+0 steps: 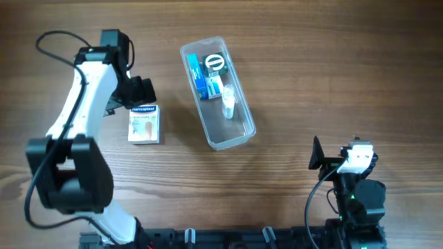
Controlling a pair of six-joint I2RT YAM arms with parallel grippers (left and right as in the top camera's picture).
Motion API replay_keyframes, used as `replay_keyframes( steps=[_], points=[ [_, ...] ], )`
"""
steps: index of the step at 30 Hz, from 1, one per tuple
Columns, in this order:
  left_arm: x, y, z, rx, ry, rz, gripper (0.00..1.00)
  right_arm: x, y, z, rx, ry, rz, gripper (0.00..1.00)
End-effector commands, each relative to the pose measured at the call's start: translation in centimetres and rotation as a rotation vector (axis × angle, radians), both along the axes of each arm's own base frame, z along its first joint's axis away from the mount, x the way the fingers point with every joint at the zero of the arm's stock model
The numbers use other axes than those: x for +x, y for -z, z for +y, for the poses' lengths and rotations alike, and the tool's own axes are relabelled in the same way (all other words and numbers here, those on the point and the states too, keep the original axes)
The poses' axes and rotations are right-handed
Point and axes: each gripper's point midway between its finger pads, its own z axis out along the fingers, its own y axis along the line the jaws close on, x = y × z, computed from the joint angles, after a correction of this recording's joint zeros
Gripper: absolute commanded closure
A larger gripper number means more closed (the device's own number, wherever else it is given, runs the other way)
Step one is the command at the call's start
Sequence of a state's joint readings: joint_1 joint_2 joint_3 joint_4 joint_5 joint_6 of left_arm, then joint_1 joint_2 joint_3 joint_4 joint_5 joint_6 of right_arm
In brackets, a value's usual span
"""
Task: Pack container
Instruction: 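Move the left gripper over the Hansaplast box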
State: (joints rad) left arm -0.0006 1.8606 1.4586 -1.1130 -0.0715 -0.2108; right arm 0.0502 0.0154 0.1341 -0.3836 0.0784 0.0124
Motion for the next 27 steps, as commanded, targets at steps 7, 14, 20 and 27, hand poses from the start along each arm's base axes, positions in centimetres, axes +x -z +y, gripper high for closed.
replay_keyframes(
  steps=[7, 14, 20, 27],
  points=[
    [0.7, 3.0, -2.6, -0.053, 0.278, 0.048, 0.05, 0.0, -0.1, 0.0, -0.01, -0.003, -0.011, 0.0],
    [-1.2, 3.1, -2.5, -0.059, 0.275, 0.125, 0.01, 0.0, -0.1, 0.0, -0.01, -0.003, -0.011, 0.0],
    [-2.0, 3.0, -2.4, -0.061, 0.273, 0.16, 0.0, 0.0, -0.1, 0.0, -0.009, -0.003, -0.011, 0.0],
    [-2.2, 3.3, -2.4, -0.065, 0.268, 0.171, 0.0, 0.0, -0.1, 0.0, -0.009, -0.003, -0.011, 0.0]
  ],
)
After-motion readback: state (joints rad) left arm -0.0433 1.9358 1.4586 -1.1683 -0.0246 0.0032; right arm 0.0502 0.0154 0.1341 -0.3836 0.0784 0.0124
